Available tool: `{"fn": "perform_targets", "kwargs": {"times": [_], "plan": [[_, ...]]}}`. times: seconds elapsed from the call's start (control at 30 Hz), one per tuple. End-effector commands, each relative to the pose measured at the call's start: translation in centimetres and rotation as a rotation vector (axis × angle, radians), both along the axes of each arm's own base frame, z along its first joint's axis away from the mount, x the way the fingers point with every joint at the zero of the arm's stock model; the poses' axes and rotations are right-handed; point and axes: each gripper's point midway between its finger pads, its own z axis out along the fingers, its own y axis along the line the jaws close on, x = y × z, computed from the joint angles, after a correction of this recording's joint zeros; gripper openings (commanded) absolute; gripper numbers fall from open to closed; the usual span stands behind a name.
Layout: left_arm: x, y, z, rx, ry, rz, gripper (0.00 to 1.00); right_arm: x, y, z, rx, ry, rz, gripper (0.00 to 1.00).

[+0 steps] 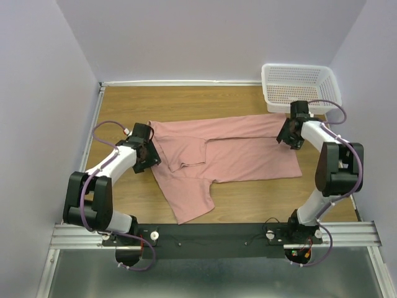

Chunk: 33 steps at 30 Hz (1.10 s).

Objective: Fold and stack the t-shirts
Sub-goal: Fold the tshirt

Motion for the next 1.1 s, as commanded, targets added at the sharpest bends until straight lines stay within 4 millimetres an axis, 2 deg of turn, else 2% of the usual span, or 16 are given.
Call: {"fn": "perform_targets", "kwargs": {"times": [0.0,0.13,0.23,0.3,0.43,0.77,0.93,1.07], "plan": [[-2.8,-1.4,-0.3,-0.02,0.06,-0.035,0.72,-1.7,0.1,2.7,0.002,-0.055,0.011,0.64],[-3.9,-1.5,-0.4,-0.027,0.078,-0.025,0.69,-3.0,0.5,4.3,0.016,-0.088,0.027,0.68],[-4.2,-2.7,-0.2,-0.044,0.082,-0.041,0.65,-3.6,1.0,5.1,0.035,-0.109,0.04,0.68],[-4.5,-3.4,-0.6,-0.037,0.101,-0.064,0.61,-3.8,1.1,5.3,0.04,-0.115,0.043,0.68],[-5.3,-3.4,-1.5,-0.004,0.148,-0.076,0.54,-4.1,1.7,6.3,0.072,-0.148,0.056,0.68],[-6.2,-3.8,-2.7,0.012,0.174,-0.075,0.48,-4.8,2.9,6.8,0.124,-0.169,0.087,0.68],[-6.8,-3.9,-3.8,0.029,0.198,-0.069,0.45,-5.2,1.5,7.7,0.05,-0.196,0.062,0.68],[-6.6,-3.8,-3.8,0.041,0.191,-0.068,0.35,-5.5,1.1,7.8,0.03,-0.197,0.049,0.68]]}}
